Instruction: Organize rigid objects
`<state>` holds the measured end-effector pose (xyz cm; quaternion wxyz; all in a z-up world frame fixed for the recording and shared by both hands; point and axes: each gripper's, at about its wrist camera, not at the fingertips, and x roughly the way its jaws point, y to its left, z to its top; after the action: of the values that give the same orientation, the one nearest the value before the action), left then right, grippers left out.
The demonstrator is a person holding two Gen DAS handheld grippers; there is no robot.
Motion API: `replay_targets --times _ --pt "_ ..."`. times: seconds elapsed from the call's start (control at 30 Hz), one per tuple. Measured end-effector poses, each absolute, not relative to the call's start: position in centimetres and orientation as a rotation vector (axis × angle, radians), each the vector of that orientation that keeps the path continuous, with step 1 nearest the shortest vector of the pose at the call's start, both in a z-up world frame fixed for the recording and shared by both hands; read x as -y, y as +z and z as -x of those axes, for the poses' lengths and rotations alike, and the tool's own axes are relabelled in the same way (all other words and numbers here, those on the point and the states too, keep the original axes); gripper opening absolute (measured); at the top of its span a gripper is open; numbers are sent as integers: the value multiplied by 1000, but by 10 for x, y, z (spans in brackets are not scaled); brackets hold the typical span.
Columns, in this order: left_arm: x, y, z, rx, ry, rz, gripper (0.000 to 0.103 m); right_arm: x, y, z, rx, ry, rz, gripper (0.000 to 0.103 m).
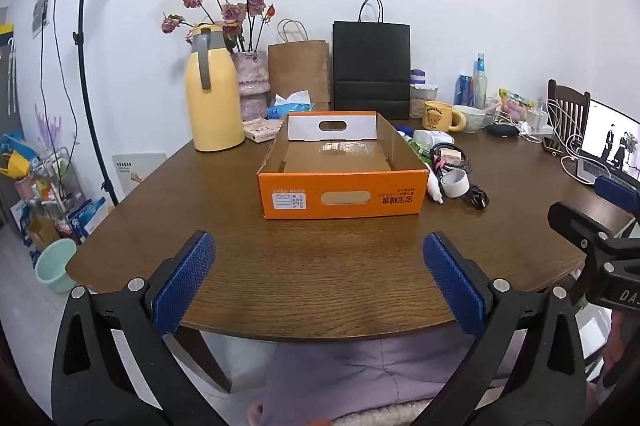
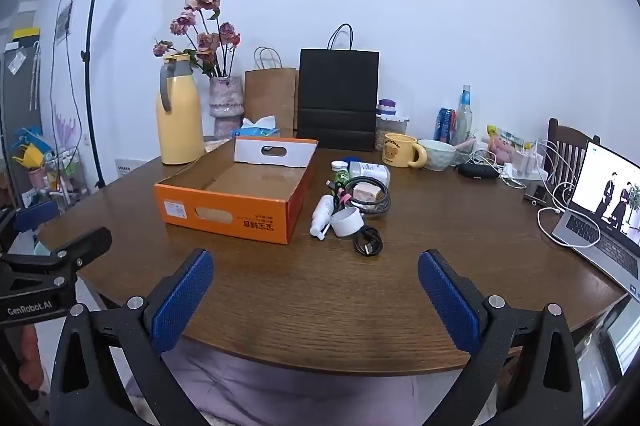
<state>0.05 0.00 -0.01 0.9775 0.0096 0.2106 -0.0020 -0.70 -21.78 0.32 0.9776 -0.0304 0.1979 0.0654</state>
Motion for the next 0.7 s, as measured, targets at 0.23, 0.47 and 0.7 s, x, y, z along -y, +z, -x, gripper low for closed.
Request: replay_targets --times 0.23,0.47,0.7 --pt "0 0 -1 -427 -6 -19 103 221 5 11 -391 128 50 103" --pt "3 4 0 -425 -3 -15 103 223 6 14 -391 129 45 103" --pt "1 9 1 -422 -5 -10 103 222 5 15 -388 131 49 103"
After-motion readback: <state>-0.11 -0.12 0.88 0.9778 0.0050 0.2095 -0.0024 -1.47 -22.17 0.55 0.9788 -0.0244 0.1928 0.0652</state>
